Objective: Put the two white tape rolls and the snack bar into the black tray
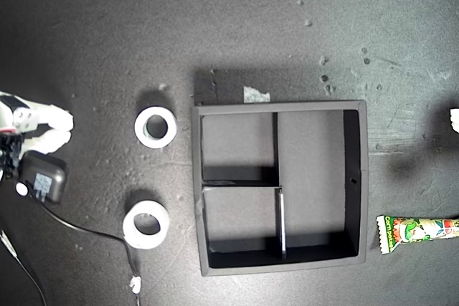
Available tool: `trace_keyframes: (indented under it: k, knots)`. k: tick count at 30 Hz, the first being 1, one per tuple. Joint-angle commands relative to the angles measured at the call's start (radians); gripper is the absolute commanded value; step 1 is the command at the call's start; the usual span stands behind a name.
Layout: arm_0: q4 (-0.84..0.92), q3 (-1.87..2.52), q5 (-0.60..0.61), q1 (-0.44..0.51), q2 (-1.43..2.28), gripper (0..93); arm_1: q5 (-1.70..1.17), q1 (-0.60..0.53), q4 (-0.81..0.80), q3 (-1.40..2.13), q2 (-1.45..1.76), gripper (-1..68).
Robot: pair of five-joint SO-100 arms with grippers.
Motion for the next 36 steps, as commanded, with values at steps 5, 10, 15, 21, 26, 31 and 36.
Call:
trace_keyframes:
  k: [5, 10, 15, 21, 26, 31, 36]
  knots:
    - [0.037, 0.058, -0.032, 0.008, 0.048, 0.2, 0.086, -0.086, -0.064, 0.012, -0.005, 0.0]
    - [0.037, 0.058, -0.032, 0.005, 0.048, 0.2, 0.086, -0.104, -0.072, 0.012, -0.005, 0.0]
    - [0.037, 0.058, -0.031, 0.002, 0.048, 0.2, 0.083, -0.114, -0.060, 0.012, -0.005, 0.0]
    - [-0.041, 0.058, -0.075, 0.025, 0.048, 0.2, 0.063, -0.072, -0.158, 0.012, -0.005, 0.0]
    - [-0.252, 0.058, -0.123, 0.087, 0.048, 0.2, -0.285, -0.137, -0.549, 0.012, -0.005, 0.0]
    - [-0.334, 0.058, -0.213, 0.089, 0.048, 0.6, -0.541, -0.238, -0.859, 0.012, -0.005, 0.0]
    - [-0.546, 0.058, -0.187, 0.084, 0.048, 0.0, -0.436, -0.252, -0.996, 0.012, -0.005, 0.0]
